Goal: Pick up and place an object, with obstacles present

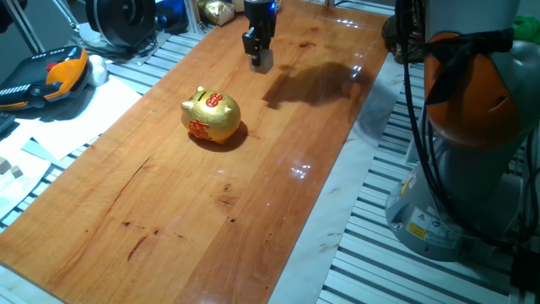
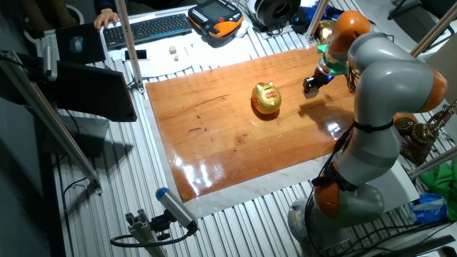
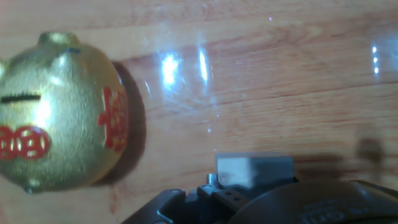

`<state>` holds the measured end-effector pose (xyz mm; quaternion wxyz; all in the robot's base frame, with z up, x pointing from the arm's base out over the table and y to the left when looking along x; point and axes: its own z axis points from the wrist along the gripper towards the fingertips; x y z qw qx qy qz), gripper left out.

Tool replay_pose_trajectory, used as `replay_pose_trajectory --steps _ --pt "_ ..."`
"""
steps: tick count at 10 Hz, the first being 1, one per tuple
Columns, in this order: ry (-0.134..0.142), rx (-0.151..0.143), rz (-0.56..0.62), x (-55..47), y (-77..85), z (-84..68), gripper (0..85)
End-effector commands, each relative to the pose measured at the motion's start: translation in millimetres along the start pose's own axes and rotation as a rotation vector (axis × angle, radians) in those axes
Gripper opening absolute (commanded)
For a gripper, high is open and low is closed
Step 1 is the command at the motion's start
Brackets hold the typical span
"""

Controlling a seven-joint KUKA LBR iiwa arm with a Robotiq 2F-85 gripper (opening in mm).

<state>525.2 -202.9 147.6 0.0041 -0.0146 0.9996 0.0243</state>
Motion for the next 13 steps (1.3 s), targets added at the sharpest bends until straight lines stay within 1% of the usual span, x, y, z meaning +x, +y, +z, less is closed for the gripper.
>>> replay_pose_trajectory --steps 1,3,4,5,6,7,9,10,11,12,13 --pt "0.003 0.004 -0.031 0.3 -0.2 -0.2 0.0" --pt "-0.01 0.002 -0.013 0.3 -0.2 -0.2 0.0" --pt "-0.009 0.017 -0.005 0.3 -0.2 -0.2 0.0" --pt "-0.008 0.014 -0.028 0.3 -0.2 -0.2 0.0" --pt "-0.016 0.005 -0.037 0.3 -0.2 -0.2 0.0" --pt "-0.018 0.011 -0.027 0.3 -0.2 -0.2 0.0" --pt "0.002 0.027 -0.036 0.3 -0.2 -0.2 0.0" --pt "0.004 0.023 -0.042 0.3 -0.2 -0.2 0.0" --pt "0.003 0.012 -0.045 0.3 -0.2 -0.2 0.0" --pt "0.005 0.01 -0.033 0.3 -0.2 -0.2 0.0" --pt "0.013 0.002 -0.002 0.3 -0.2 -0.2 0.0"
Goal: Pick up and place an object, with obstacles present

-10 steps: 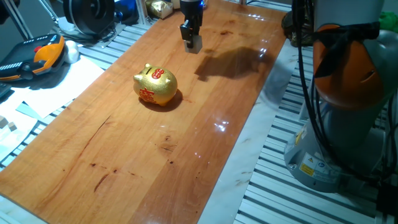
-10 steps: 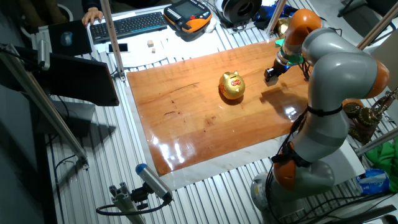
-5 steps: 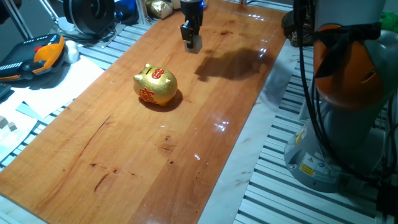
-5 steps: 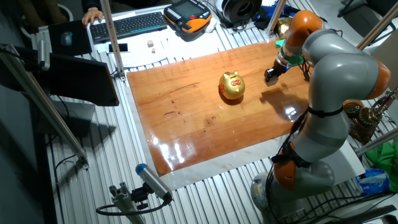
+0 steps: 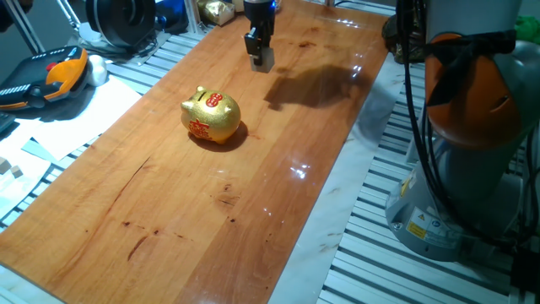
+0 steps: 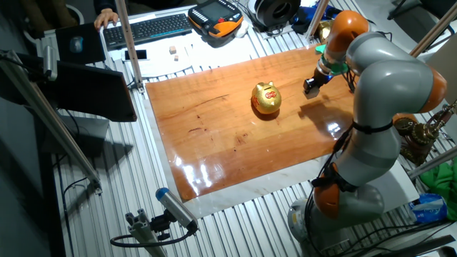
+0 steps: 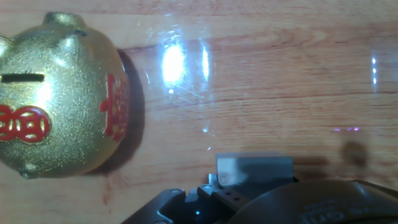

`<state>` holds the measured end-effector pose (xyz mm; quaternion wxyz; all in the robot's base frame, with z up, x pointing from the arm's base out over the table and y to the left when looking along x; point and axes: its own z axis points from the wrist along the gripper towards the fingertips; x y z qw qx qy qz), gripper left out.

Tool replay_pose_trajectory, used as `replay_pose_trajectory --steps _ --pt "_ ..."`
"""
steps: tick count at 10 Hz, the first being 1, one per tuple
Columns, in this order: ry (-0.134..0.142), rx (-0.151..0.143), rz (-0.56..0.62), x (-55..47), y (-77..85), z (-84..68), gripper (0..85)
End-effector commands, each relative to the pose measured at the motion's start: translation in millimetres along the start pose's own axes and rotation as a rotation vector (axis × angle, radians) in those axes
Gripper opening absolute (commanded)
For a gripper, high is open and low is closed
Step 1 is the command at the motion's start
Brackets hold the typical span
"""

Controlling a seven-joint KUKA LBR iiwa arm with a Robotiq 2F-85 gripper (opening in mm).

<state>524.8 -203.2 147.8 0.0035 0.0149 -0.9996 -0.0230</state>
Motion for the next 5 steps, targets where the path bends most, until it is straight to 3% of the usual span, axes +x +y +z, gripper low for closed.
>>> replay_pose_trajectory --steps 1,5 --pt "0.003 0.003 0.04 0.0 0.0 0.0 0.0" --pt "0.006 0.009 0.118 0.0 0.0 0.0 0.0"
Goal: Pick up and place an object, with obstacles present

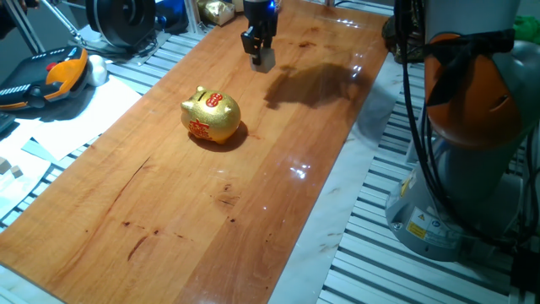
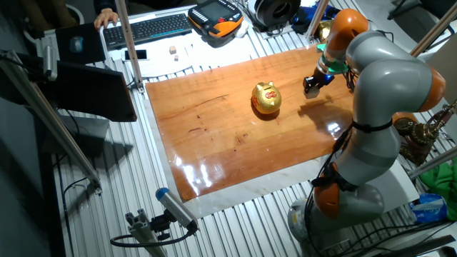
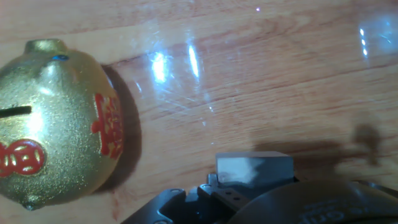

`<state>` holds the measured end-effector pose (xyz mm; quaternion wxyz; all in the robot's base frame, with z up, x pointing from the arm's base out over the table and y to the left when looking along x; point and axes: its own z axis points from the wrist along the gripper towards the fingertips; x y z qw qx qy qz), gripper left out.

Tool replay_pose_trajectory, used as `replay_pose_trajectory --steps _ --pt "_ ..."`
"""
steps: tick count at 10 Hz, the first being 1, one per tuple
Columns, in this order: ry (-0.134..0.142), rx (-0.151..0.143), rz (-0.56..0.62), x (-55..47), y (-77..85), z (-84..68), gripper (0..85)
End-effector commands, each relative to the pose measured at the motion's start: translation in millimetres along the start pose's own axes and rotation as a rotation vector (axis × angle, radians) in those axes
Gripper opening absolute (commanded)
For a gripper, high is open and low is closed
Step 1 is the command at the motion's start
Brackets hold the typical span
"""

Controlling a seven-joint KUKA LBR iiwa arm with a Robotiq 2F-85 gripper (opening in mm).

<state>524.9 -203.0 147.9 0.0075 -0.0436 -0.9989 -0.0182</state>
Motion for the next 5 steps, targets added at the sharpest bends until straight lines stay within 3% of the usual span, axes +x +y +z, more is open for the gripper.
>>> replay_pose_trajectory --steps 1,5 --pt "0.0 0.002 -0.005 0.1 -0.3 0.1 0.0" --pt "0.002 0.02 -0.082 0.1 -0.3 0.1 0.0"
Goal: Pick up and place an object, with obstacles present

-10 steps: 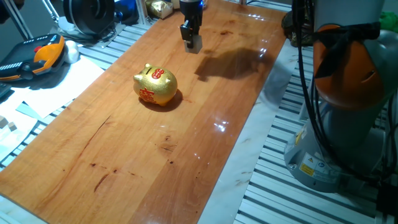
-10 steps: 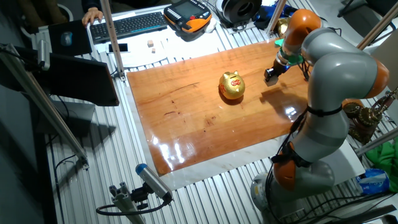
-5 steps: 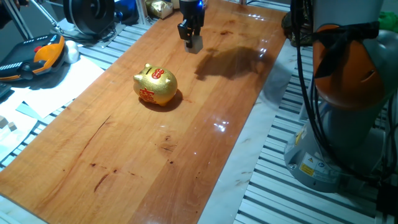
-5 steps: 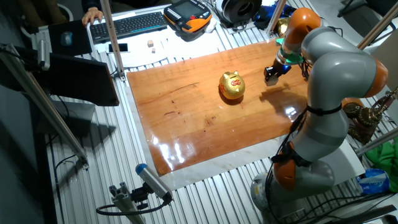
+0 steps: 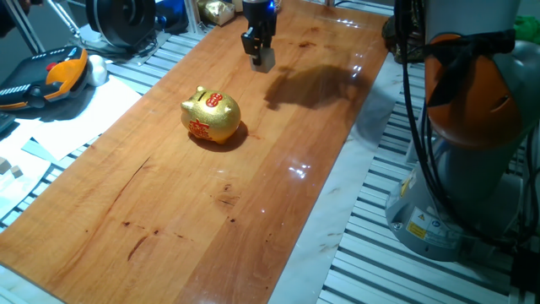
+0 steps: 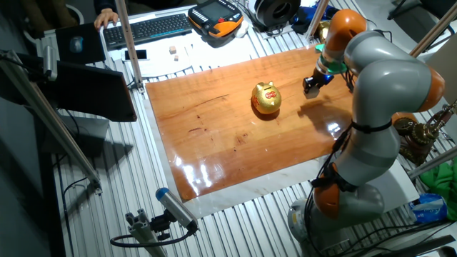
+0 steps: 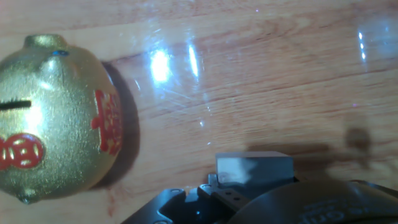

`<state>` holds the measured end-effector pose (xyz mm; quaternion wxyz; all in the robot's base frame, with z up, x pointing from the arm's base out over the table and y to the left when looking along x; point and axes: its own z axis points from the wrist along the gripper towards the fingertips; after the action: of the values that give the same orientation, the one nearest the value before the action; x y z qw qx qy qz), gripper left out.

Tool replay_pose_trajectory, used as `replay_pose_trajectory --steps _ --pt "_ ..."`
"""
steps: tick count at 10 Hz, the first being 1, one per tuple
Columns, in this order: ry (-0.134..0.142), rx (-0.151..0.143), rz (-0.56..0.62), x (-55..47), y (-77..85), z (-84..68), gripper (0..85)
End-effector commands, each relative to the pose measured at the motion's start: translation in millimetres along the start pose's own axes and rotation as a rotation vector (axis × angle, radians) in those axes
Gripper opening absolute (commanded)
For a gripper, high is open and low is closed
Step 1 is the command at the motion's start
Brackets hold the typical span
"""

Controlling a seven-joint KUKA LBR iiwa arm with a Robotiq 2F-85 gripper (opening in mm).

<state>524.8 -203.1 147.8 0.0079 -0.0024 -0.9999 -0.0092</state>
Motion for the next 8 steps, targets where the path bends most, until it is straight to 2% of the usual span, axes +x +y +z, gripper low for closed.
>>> replay_pose_trajectory --steps 1,4,5,6,8 --pt "-0.002 0.0 -0.042 0.0 -0.1 0.0 0.0" --pt "0.036 -0.016 -0.058 0.0 -0.1 0.0 0.0" --pt "0.04 -0.019 -0.048 0.0 -0.1 0.0 0.0" --pt "0.046 -0.034 -0.045 0.0 -0.1 0.0 0.0" --pt "0.049 -0.031 -0.05 0.0 -0.1 0.0 0.0"
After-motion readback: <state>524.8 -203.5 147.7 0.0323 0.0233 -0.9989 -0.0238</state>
